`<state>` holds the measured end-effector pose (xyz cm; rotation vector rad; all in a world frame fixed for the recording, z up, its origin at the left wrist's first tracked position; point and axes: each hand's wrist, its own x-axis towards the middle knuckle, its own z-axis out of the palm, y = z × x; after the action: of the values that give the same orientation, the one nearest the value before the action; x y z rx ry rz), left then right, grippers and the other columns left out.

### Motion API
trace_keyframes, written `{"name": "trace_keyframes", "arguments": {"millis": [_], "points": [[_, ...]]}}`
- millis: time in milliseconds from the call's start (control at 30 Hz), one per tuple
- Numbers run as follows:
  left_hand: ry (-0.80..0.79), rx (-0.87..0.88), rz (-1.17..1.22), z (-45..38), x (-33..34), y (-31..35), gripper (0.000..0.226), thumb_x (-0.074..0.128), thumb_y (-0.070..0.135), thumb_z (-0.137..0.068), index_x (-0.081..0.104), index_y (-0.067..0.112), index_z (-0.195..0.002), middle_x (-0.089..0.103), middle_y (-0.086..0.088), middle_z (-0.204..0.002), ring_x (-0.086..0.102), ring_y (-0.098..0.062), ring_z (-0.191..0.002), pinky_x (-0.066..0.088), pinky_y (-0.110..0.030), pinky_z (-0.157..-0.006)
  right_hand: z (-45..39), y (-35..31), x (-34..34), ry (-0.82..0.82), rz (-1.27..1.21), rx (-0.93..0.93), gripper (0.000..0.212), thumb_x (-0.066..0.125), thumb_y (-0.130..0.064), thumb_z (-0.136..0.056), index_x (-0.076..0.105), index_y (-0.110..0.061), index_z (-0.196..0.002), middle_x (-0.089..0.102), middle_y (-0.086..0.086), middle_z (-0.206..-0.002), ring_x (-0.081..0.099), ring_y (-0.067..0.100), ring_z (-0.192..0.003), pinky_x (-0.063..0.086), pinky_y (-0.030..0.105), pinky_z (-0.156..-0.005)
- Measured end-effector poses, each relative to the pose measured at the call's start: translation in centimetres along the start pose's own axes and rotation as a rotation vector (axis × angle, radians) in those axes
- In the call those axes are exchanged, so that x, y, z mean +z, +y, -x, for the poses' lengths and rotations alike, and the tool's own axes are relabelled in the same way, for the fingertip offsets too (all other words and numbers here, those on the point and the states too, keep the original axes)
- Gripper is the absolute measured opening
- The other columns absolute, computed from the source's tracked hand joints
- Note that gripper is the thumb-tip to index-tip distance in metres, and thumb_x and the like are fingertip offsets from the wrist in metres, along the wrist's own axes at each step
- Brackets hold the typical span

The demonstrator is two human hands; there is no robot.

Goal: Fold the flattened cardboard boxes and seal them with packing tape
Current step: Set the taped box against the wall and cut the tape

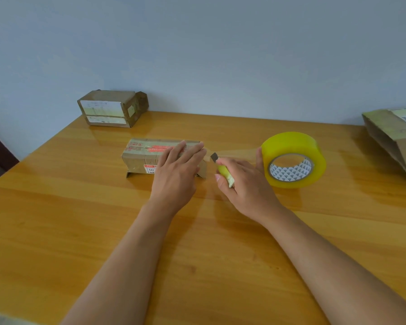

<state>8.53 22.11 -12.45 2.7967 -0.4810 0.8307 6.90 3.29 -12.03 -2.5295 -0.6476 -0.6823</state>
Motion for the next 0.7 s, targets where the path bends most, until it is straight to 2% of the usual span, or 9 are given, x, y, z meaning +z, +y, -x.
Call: {"name": "trace_keyframes", "arguments": {"millis": [233, 467, 600, 700], "points": [[-0.002, 0.011, 0.008, 0.0, 0.0, 0.0, 0.047, 0.063, 0.008, -0.092, 0.057, 0.017, -0.137, 0.052, 0.002, -0.147, 0.039, -0.031, -0.141, 0.027, -0.047, -0.115, -0.3, -0.1, -0.5, -0.028, -0.056, 0.038, 0.038, 0.038, -0.038, -0.096, 0.061, -0.017, -0.118, 0.071, -0.004, -0.105, 0.061, 0.019, -0.113, -0.007, 0.055, -0.12], [-0.004, 0.02, 0.021, 0.1, -0.1, 0.0, 0.048, 0.064, 0.006, -0.09, 0.058, 0.016, -0.137, 0.052, 0.002, -0.147, 0.039, -0.03, -0.141, 0.028, -0.048, -0.116, -0.7, 0.1, -1.1, -0.064, -0.147, 0.076, 0.034, 0.042, -0.036, -0.095, 0.063, -0.019, -0.116, 0.068, -0.006, -0.114, 0.055, 0.016, -0.12, -0.008, 0.053, -0.121], [-0.007, -0.002, 0.017, 0.0, -0.1, 0.0, 0.049, 0.062, 0.007, -0.091, 0.056, 0.019, -0.139, 0.051, 0.003, -0.148, 0.038, -0.03, -0.142, 0.027, -0.046, -0.116, -0.2, -0.2, -1.3, -0.122, -0.15, 0.061, 0.031, 0.044, -0.037, -0.09, 0.069, -0.022, -0.1, 0.067, -0.003, -0.112, 0.046, 0.013, -0.133, -0.015, 0.052, -0.118], [-0.009, -0.008, 0.028, 0.0, -0.2, 0.0, 0.049, 0.062, 0.007, -0.091, 0.057, 0.019, -0.138, 0.051, 0.003, -0.148, 0.039, -0.03, -0.142, 0.027, -0.046, -0.116, 0.2, -0.4, -1.2, -0.114, -0.247, 0.079, 0.025, 0.049, -0.032, -0.089, 0.07, -0.02, -0.095, 0.067, 0.0, -0.114, 0.043, 0.013, -0.136, -0.007, 0.054, -0.12]]}}
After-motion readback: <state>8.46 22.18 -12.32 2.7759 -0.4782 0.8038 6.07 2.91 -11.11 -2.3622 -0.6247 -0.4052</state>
